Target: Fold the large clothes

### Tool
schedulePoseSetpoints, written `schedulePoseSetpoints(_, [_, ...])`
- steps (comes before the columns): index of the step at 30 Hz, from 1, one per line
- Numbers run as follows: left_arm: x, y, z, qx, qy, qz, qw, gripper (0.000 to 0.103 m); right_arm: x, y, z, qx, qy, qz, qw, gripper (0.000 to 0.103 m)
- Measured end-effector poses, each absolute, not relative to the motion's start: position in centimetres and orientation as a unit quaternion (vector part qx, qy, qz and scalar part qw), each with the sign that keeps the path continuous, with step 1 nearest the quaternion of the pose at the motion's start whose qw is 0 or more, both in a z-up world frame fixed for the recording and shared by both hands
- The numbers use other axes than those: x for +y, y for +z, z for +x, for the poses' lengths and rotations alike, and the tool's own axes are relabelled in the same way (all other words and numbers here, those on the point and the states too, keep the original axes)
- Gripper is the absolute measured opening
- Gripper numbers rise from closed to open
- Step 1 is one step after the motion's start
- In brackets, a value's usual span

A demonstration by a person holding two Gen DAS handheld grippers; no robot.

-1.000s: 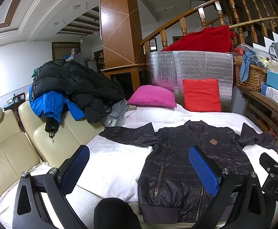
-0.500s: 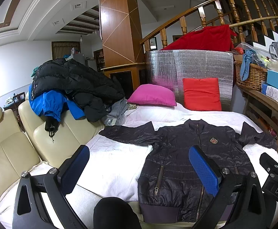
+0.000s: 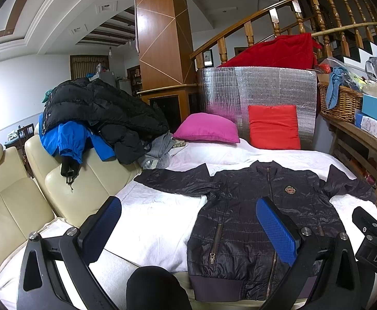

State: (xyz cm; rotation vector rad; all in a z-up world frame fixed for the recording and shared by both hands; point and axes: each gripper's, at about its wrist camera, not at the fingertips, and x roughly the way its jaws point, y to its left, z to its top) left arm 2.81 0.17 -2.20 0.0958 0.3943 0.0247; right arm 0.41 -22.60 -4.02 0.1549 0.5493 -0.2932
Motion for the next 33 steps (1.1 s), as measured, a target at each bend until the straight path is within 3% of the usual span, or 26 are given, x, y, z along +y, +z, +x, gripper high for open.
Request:
schedulePoseSetpoints(22, [-0.6,-3.7,5.8,0.222,0.019,0.052,0.973,0.103,-23.4,-5.2,3.1,0.293,-0.135,0.08,0.943,0.103])
schedulePoseSetpoints(27, [-3.0,-6.7,11.5,0.26,0.002,0.072,0.963,0.103,-27.6,-7.0,6.5,0.29,-0.111,0.122,0.943,0.103])
schedulePoseSetpoints(33, [-8.4,-15.1,24.2,0.37,-0.05,0.089,0.923,0.103,-41.7,-13.0,12.3,0.274,-0.145,0.223,0.924,0.103])
